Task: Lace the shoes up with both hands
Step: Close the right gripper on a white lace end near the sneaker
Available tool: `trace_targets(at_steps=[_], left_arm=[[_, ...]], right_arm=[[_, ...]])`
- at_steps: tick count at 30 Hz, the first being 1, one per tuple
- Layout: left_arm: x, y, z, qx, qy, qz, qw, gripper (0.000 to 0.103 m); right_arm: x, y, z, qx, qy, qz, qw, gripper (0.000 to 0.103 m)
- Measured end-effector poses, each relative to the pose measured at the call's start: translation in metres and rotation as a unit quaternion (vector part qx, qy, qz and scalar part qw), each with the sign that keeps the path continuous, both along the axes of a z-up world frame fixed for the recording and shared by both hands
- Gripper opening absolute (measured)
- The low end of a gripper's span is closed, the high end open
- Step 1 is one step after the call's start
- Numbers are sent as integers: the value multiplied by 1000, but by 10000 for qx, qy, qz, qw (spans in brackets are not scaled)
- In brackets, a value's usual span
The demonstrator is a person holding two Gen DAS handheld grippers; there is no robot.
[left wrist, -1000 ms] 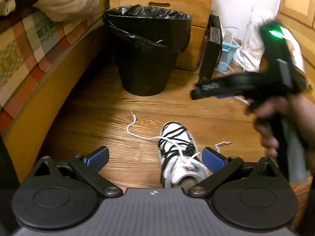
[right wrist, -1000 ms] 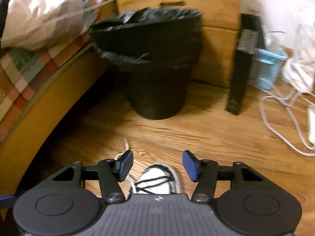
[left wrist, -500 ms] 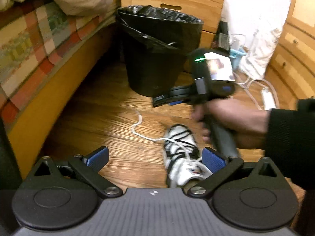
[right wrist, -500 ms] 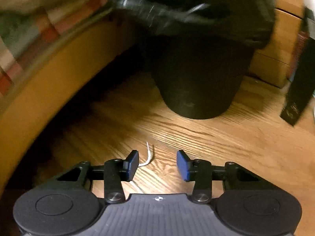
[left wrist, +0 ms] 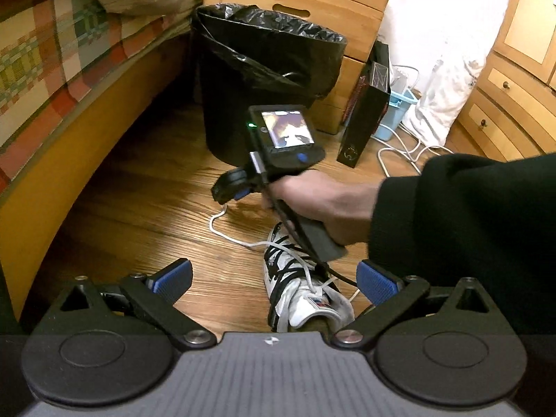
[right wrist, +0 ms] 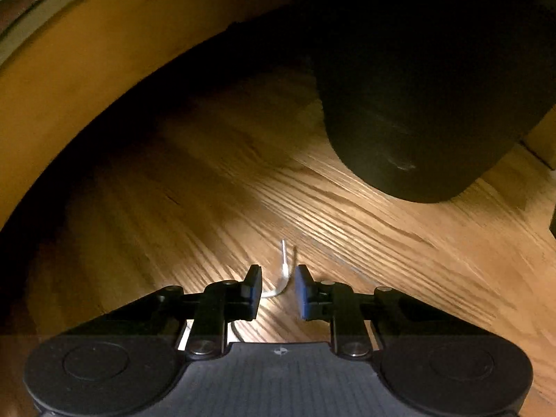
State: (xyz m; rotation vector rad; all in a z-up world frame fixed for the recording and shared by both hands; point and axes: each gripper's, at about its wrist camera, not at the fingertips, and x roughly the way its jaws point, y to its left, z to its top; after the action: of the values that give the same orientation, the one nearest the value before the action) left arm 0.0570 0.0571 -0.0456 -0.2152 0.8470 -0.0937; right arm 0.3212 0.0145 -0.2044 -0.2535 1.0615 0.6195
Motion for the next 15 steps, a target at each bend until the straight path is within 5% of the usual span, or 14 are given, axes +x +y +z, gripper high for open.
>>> trace_targets(at_steps=[10,12,15], left_arm=[[3,3,-3,-84,51,41,9999,103],[4,3,-4,-71,74,50,9999,103],[4,2,-5,-3,105,57,9999,103]], right_arm=[[14,9,-18,-110,184,-109,9997,24],[14,9,-20,-116,175,-77,9997,11],[16,7,-23,-91,147,-62,9998,6]])
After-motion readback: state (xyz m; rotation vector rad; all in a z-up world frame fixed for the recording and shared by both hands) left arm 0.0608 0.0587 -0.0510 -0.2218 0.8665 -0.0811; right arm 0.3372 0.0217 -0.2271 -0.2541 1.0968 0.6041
